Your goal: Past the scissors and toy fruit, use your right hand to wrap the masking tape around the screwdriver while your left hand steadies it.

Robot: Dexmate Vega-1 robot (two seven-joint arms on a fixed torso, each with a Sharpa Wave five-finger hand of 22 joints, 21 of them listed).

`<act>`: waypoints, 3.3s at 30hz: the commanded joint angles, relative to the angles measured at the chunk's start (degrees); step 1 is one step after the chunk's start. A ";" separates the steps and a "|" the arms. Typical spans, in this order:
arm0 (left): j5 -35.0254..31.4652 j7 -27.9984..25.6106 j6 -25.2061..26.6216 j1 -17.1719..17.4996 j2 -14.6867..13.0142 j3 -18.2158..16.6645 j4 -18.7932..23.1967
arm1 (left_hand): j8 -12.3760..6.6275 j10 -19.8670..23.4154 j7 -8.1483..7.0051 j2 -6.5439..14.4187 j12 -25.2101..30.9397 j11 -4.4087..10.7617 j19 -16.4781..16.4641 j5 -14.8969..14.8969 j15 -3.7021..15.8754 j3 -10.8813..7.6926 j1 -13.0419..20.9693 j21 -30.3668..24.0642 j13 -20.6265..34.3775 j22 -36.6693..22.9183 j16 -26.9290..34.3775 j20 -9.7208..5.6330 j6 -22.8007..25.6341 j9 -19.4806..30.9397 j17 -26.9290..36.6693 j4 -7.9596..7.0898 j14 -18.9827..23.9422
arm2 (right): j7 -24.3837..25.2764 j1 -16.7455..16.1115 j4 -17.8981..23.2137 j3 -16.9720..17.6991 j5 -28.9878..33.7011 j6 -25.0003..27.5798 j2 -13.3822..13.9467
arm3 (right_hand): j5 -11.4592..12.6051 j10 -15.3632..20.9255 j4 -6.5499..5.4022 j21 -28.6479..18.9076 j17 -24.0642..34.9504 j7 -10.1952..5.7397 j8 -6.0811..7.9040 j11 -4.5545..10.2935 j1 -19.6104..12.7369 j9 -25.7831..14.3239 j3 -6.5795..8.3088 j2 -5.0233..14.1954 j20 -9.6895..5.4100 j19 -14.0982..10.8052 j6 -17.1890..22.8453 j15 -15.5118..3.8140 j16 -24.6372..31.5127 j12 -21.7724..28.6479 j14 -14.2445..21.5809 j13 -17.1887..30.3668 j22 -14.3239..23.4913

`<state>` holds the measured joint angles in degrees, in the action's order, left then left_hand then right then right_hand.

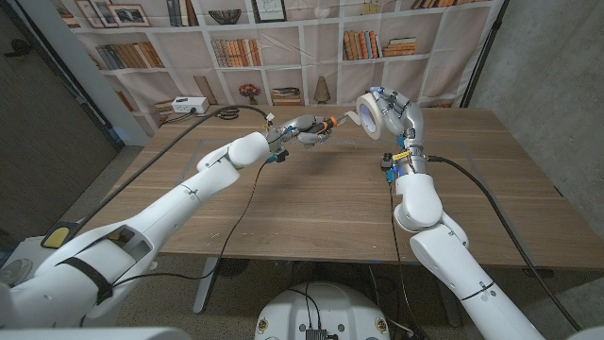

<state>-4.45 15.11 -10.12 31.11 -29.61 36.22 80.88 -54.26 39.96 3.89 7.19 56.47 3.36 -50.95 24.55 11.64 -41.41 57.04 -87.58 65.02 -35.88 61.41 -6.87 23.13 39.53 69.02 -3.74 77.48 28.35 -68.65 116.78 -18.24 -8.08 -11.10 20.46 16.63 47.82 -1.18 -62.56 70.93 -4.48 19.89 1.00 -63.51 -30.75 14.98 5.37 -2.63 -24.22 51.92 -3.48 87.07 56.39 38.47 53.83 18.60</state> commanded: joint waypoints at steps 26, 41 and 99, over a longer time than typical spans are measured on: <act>25.29 19.85 13.05 -2.71 3.32 -3.29 -3.52 | -1.00 -0.16 0.54 1.88 1.08 -0.19 -0.30 -0.43 0.12 -2.10 -0.74 -0.49 1.07 -0.59 0.47 -5.15 -0.01 0.42 0.22 -1.59 0.49 | -0.47 -2.74 -2.57 -1.35 2.33 1.42 3.40 | -0.79 2.91 1.16 -2.49 0.18 5.23 0.06 3.49 -3.96 -0.36 1.73 3.96 -1.47 1.60 5.35 -8.41 0.14 0.43 0.11 0.38 -1.96; 26.99 20.57 17.23 -1.74 1.12 -3.48 1.11 | -1.21 -0.15 0.51 1.97 1.23 -0.21 -0.29 -0.77 0.12 -2.16 -0.75 -0.43 0.85 -0.71 0.43 -5.28 -0.40 0.23 0.07 -1.54 0.58 | 1.85 -2.18 -5.52 -2.38 7.06 2.11 3.18 | -0.97 2.72 1.25 -3.80 0.18 5.12 -0.17 3.41 -3.78 -0.39 1.89 3.87 -1.59 2.24 5.29 -8.41 0.08 0.39 -0.19 0.31 -3.29; 49.00 41.30 33.54 -2.30 7.74 -6.63 -8.31 | -2.84 -0.07 1.68 2.45 2.15 -0.89 -0.46 -1.85 0.15 -2.78 -0.58 -0.30 0.69 -0.76 0.22 -5.31 -1.60 0.95 -0.05 -1.22 0.70 | 4.44 1.51 -8.06 -3.39 15.70 6.13 1.87 | -1.28 2.53 1.56 -7.71 0.15 5.07 -0.68 3.56 -3.21 -0.44 2.36 3.67 -1.94 3.95 5.47 -8.42 -0.08 0.54 -0.63 0.13 -6.80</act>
<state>43.18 53.63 23.31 28.69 -23.13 30.26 74.00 -56.76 39.35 5.23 7.83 58.28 2.50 -50.95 22.77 11.97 -41.97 56.34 -87.58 65.67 -36.43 61.63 -6.87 21.53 40.38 68.78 -3.18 77.83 32.03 -69.24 110.77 -20.28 3.68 -8.55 22.61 15.47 47.69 -1.30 -70.03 70.92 -4.28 18.78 1.13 -63.51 -30.91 15.11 5.37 -2.33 -20.44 52.11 -3.47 86.97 56.59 38.04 53.73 11.71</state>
